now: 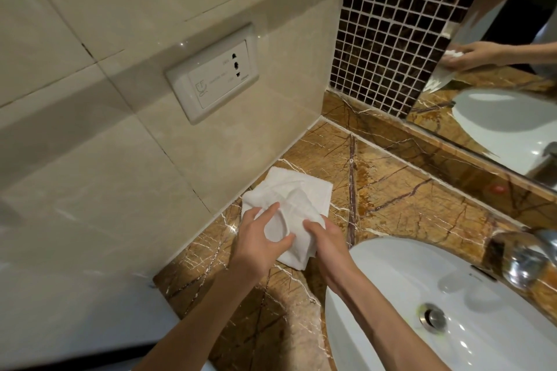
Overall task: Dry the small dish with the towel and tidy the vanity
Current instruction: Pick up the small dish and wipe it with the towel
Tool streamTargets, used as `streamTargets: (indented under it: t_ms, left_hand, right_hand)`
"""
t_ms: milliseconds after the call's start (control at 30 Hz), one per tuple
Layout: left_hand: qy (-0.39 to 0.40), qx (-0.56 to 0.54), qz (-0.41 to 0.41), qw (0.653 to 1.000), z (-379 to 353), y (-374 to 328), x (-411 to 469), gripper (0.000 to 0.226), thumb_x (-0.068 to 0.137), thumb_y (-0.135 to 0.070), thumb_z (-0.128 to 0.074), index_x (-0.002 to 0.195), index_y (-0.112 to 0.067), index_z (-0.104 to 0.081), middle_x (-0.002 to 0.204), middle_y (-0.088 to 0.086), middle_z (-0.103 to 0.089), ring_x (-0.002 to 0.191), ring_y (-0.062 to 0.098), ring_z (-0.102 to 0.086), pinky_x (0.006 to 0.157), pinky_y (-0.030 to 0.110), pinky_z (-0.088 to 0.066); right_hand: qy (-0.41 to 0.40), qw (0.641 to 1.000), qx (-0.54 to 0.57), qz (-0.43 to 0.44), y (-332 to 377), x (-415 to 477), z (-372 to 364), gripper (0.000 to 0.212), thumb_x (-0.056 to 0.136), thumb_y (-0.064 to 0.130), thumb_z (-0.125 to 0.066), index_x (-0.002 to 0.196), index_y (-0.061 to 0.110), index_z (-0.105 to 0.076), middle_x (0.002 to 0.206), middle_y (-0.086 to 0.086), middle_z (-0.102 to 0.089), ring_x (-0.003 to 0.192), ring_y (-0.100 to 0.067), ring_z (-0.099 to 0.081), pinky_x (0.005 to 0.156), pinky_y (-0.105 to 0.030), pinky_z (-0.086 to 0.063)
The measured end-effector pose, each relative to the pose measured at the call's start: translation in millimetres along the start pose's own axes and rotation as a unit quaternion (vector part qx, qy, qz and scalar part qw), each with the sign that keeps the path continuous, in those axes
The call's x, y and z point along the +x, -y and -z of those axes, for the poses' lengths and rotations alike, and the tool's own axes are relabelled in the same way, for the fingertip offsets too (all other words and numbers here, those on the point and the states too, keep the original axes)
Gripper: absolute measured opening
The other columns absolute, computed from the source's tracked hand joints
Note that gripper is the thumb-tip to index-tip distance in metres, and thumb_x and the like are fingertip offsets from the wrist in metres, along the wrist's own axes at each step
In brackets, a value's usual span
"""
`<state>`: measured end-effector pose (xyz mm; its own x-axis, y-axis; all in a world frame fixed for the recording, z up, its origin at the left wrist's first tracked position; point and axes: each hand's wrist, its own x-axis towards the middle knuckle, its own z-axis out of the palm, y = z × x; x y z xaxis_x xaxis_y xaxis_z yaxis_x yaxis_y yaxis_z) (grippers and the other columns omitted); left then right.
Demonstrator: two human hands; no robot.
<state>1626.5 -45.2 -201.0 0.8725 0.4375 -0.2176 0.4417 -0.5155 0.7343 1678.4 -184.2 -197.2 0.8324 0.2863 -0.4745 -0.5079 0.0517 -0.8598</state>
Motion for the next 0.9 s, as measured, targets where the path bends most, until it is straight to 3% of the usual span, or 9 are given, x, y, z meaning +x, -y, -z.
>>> streamTargets:
  t_ms: [200,300,400,567,733,900]
  left_hand:
    - [0.024,-0.051,0.01,0.998,4.2,-1.9,-2.5,0.075,0.068,-0.045,-0.079,0.136,-0.042,-0.045,0.141,-0.004,-0.037,0.13,0.014,-0.039,0.102,0.026,-0.034]
    - [0.011,-0.062,0.016,0.998,9.0,-0.5,-1.5,0.076,0.068,-0.043,-0.08,0.136,-0.04,-0.045,0.139,-0.006,-0.04,0.127,0.011,-0.041,0.1,0.024,-0.032]
    - [0.004,-0.062,0.023,0.998,10.4,-0.7,-2.3,0.077,0.068,-0.043,-0.08,0.136,-0.04,-0.045,0.139,-0.006,-0.041,0.126,0.01,-0.041,0.102,0.025,-0.033]
    - [0.028,-0.05,0.008,0.998,0.9,-2.6,-7.9,0.077,0.067,-0.044,-0.08,0.136,-0.041,-0.045,0.141,0.001,-0.04,0.131,0.017,-0.04,0.109,0.04,-0.038]
    - [0.013,-0.08,0.018,0.997,1.9,2.1,-3.1,0.075,0.069,-0.037,-0.081,0.135,-0.038,-0.047,0.136,0.0,-0.041,0.129,0.016,-0.041,0.109,0.04,-0.039]
    - [0.015,-0.056,0.007,0.998,0.1,1.2,1.5,0.074,0.07,-0.036,-0.08,0.136,-0.037,-0.046,0.138,-0.004,-0.038,0.128,0.013,-0.041,0.104,0.027,-0.036]
  right_hand:
    - [0.001,1.0,-0.008,0.0,3.2,2.2,-4.1,0.017,0.094,0.012,-0.053,0.097,0.02,-0.067,0.083,0.006,-0.077,0.074,-0.011,-0.072,0.056,-0.021,-0.053]
    - [0.007,1.0,-0.023,-0.001,3.3,1.7,-3.7,0.019,0.094,0.012,-0.053,0.108,0.016,-0.066,0.096,-0.002,-0.076,0.088,-0.02,-0.072,0.075,-0.033,-0.056]
    - [0.02,1.0,-0.023,0.0,1.4,1.9,-0.7,0.019,0.094,0.011,-0.052,0.106,0.015,-0.066,0.091,0.0,-0.077,0.084,-0.019,-0.072,0.068,-0.028,-0.054]
    - [0.006,1.0,-0.018,0.001,0.3,3.1,-3.0,0.02,0.094,0.011,-0.052,0.106,0.017,-0.067,0.092,-0.001,-0.077,0.082,-0.018,-0.072,0.066,-0.028,-0.053]
    - [0.018,1.0,-0.023,-0.003,-0.6,4.6,2.1,0.018,0.095,0.011,-0.052,0.108,0.015,-0.064,0.096,-0.003,-0.075,0.089,-0.021,-0.071,0.077,-0.035,-0.055]
    - [-0.044,0.995,-0.084,0.023,10.7,25.5,6.6,0.019,0.098,0.015,-0.049,0.114,0.014,-0.06,0.109,-0.01,-0.068,0.098,-0.028,-0.065,0.086,-0.045,-0.054]
